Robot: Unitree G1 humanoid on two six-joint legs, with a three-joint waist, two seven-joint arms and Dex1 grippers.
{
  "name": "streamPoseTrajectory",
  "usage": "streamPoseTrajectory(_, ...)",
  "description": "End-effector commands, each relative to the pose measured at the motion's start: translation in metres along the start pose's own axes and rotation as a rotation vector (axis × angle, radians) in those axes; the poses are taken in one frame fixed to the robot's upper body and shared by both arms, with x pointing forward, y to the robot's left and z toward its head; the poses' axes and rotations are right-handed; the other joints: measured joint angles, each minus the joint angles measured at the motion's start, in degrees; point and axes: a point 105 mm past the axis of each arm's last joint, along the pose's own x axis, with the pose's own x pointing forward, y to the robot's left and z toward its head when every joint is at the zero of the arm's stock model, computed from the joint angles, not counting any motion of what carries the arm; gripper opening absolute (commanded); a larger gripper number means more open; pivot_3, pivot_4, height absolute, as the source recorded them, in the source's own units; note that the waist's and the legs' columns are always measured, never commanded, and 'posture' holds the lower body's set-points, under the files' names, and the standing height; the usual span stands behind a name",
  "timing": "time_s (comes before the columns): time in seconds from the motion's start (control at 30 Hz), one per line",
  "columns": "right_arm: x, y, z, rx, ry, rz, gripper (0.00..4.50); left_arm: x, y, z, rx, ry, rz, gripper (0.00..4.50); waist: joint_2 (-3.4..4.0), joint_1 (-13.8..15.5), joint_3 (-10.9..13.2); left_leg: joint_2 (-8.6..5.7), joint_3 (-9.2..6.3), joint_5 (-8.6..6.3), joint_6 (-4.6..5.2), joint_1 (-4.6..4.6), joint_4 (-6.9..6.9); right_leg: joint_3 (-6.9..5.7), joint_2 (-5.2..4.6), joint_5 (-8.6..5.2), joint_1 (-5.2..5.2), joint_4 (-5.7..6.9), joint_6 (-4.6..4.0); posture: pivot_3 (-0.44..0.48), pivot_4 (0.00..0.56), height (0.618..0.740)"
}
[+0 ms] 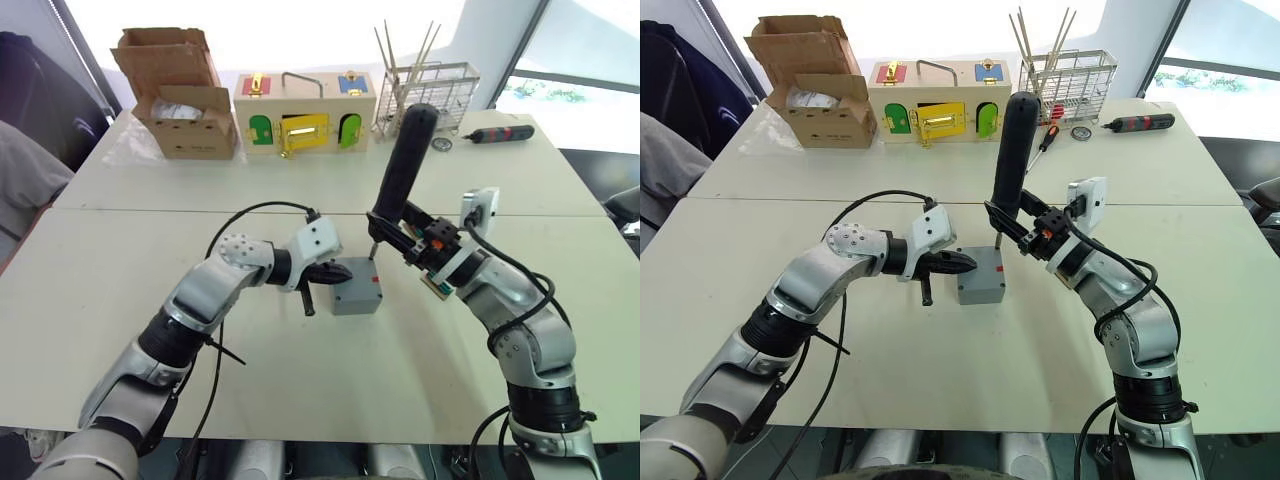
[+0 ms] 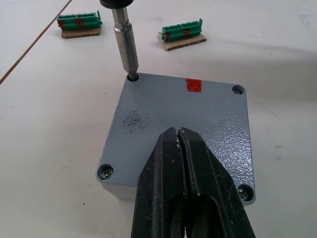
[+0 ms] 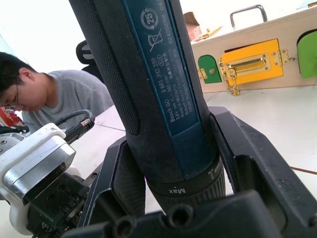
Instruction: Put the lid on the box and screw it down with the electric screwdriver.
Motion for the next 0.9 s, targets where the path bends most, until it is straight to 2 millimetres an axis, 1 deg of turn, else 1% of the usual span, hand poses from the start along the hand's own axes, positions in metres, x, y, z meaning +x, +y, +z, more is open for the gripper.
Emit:
streamPoseTrajectory(0.03, 0.0045, 0.0178, -0.0187, 0.054, 0.058, 0.073, 1.76, 0.0071, -0.0075, -0.0248, -0.073, 0.082, -0.021, 0.00, -0.01, 0.02, -0.01, 0.00, 0.00, -0.01, 0.01, 0.01, 0.00, 0.00, 0.00, 0.00, 0.01, 0.00, 0.00, 0.000, 0.150, 0.740)
streamPoseTrajectory(0.3, 0.0035, 0.0186, -0.0234, 0.047, 0.075, 0.078, 1.76, 0.0068, -0.0086, -0.0255, -0.073, 0.081, -0.021, 0.00, -0.05, -0.01, -0.07, 0.00, 0.00, -0.06, 0.08, 0.29, -0.11, 0.01, -0.01, 0.00, 0.25, -0.06, -0.01, 0.000, 0.150, 0.740)
streamPoseTrajectory(0.6, 0.0039, 0.0199, -0.0274, 0.037, 0.092, 0.092, 1.76, 0.0071, -0.0081, -0.0250, -0.086, 0.071, -0.015, 0.00, -0.15, -0.01, -0.24, 0.00, 0.00, -0.08, 0.10, 0.34, -0.15, 0.01, -0.02, -0.01, 0.27, -0.07, -0.01, 0.000, 0.150, 0.740)
streamPoseTrajectory(0.9, 0.0048, 0.0202, -0.0279, 0.042, 0.092, 0.094, 1.76, 0.0058, -0.0057, -0.0306, -0.105, 0.080, 0.000, 0.00, -0.19, -0.02, -0.28, 0.01, 0.00, -0.08, 0.10, 0.41, -0.22, 0.02, -0.04, -0.01, 0.30, -0.10, -0.02, 0.000, 0.150, 0.740)
